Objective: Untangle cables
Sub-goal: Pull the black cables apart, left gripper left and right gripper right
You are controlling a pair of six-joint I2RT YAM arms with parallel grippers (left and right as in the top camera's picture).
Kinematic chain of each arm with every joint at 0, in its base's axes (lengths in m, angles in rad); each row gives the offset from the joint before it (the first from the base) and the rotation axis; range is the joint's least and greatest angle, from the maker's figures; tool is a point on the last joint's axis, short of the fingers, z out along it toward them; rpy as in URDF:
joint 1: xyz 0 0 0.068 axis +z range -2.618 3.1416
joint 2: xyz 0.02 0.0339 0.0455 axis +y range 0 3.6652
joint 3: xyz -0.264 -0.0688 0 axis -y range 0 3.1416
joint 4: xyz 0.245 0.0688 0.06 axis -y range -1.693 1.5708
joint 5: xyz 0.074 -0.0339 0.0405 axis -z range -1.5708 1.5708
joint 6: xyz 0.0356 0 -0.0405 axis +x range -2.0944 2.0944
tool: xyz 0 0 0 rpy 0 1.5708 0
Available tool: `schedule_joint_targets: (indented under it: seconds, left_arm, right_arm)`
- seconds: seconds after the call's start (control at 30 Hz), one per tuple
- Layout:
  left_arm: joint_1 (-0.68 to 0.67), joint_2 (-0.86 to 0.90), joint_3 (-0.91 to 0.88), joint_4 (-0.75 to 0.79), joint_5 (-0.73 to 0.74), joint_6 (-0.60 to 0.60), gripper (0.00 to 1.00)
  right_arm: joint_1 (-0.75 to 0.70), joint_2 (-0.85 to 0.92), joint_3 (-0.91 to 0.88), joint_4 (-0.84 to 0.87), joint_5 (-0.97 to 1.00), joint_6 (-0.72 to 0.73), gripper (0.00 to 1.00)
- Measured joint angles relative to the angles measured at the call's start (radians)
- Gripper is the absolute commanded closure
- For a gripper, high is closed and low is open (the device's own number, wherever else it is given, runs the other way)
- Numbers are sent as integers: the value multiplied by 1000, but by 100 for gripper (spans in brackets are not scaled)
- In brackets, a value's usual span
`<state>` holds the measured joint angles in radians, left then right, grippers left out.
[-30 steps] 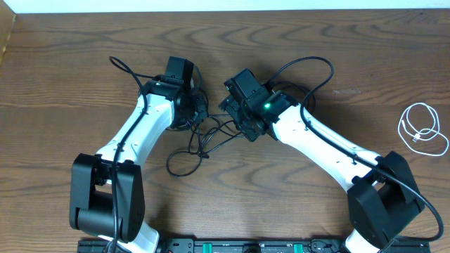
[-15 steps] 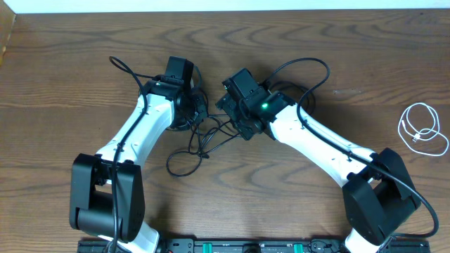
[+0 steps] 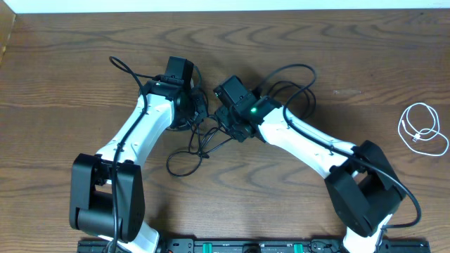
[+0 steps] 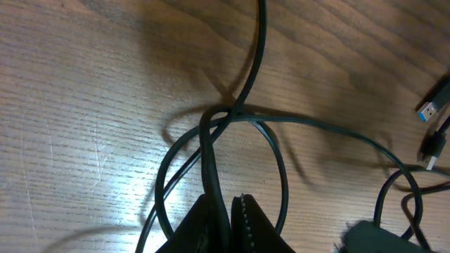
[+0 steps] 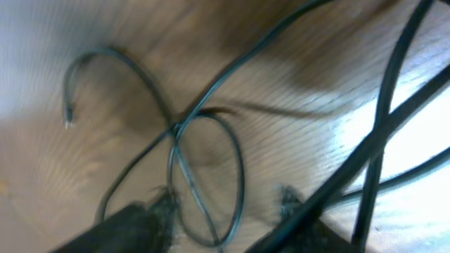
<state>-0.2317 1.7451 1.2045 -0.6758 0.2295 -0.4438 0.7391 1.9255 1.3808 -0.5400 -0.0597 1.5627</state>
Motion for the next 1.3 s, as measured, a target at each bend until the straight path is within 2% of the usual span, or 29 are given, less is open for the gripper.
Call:
schedule_joint_targets:
  seconds: [0.13,0.33,0.43,0.63,1.0,1.3]
  left_arm:
    - [0,0,0,0,0,0,89]
    - [0,0,0,0,-38,-2,92]
    - [0,0,0,0,-65,-2,92]
    - [0,0,0,-22,-136,-38,92]
    - [32,0,0,-71,-265,-138,92]
    - [145,0,0,-108,-293,-185,92]
  right_arm:
    - [-1,11,-2,5,10,-53,99]
    - [-13,-7,-3,5,3,-226,99]
    - [-23,-63,-5,4,3,-302,99]
    - [-28,-288,-5,6,19,-467,99]
    - [-28,-475,-5,-15,88,-660,99]
    - [-31,-504,-6,-146,248,-710,99]
